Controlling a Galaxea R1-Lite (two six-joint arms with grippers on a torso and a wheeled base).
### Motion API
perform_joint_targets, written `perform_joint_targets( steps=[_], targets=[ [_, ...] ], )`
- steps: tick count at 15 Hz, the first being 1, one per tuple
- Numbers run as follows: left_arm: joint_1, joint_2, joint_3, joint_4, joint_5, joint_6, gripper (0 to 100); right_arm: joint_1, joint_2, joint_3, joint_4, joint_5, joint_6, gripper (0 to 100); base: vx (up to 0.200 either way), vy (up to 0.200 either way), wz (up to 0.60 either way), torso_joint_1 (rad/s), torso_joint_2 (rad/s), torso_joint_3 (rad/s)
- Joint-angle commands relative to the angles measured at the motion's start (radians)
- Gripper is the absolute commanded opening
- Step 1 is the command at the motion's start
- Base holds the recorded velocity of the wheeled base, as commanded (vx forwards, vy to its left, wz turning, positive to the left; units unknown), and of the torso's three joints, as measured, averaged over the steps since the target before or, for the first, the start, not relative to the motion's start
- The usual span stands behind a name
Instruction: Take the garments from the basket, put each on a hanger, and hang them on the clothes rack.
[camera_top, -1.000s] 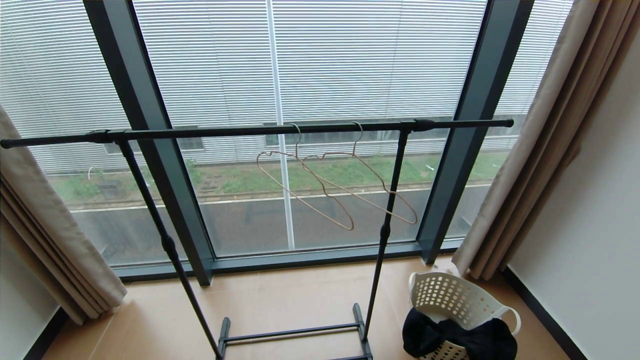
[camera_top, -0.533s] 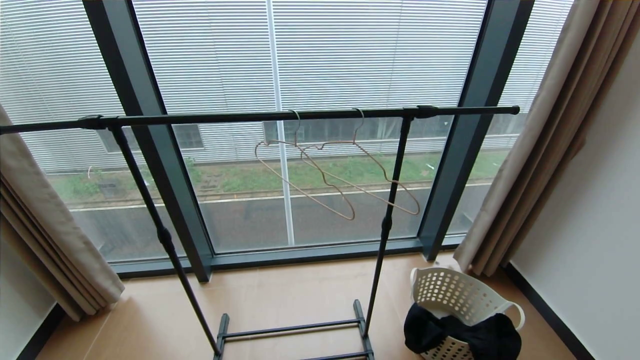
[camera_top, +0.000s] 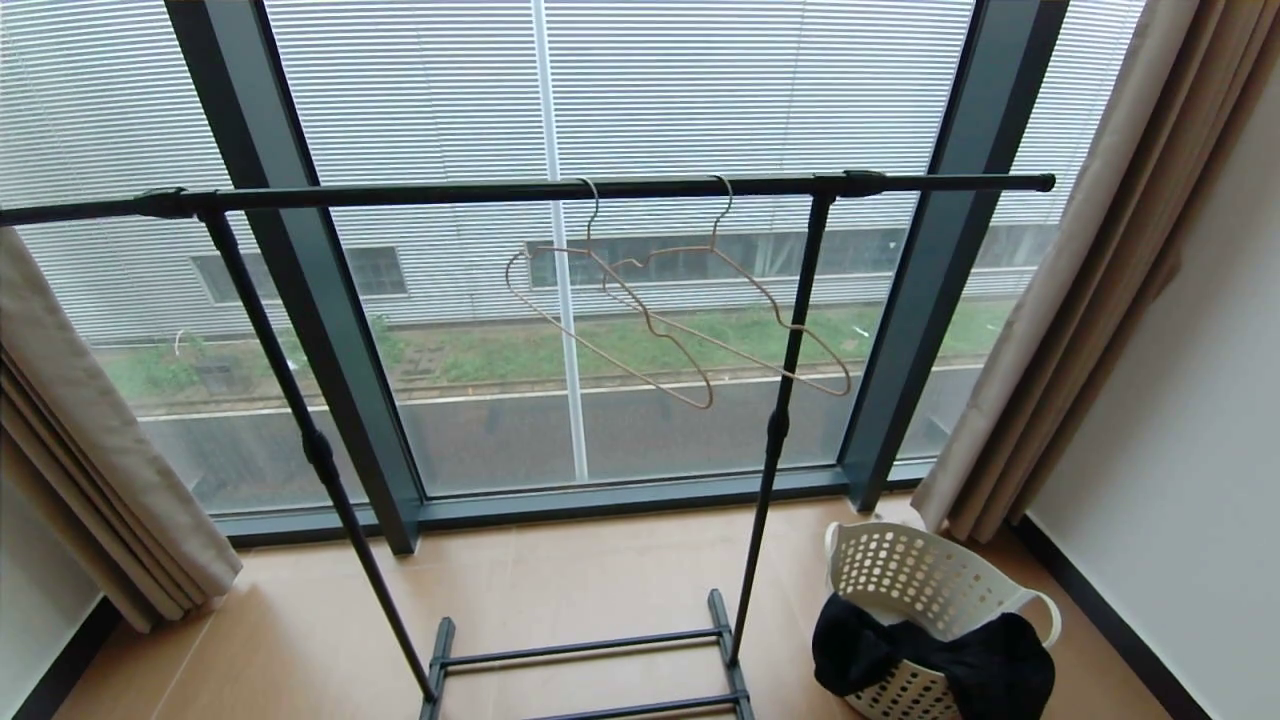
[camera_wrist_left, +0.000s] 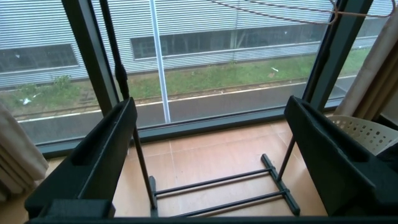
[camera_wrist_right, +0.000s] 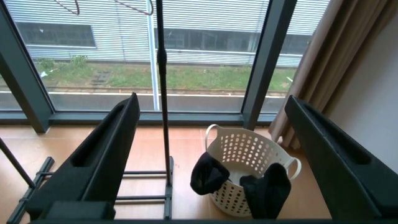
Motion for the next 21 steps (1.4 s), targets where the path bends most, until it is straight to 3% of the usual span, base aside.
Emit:
perform_joint_targets(
  steps=[1,21],
  targets=[
    [0.000,0.002,0.000,0.000,0.000,0.000,100,0.000,0.001,0.000,0.000,0.000,-0.001,100,0.000,0.000,0.00,-0.188,0.47,0.266],
    [0.000,0.000,0.000,0.000,0.000,-0.002,100,0.000,0.001,0.000,0.000,0.002,-0.001,100,0.000,0.000,0.00,-0.178,0.51,0.329]
  ],
)
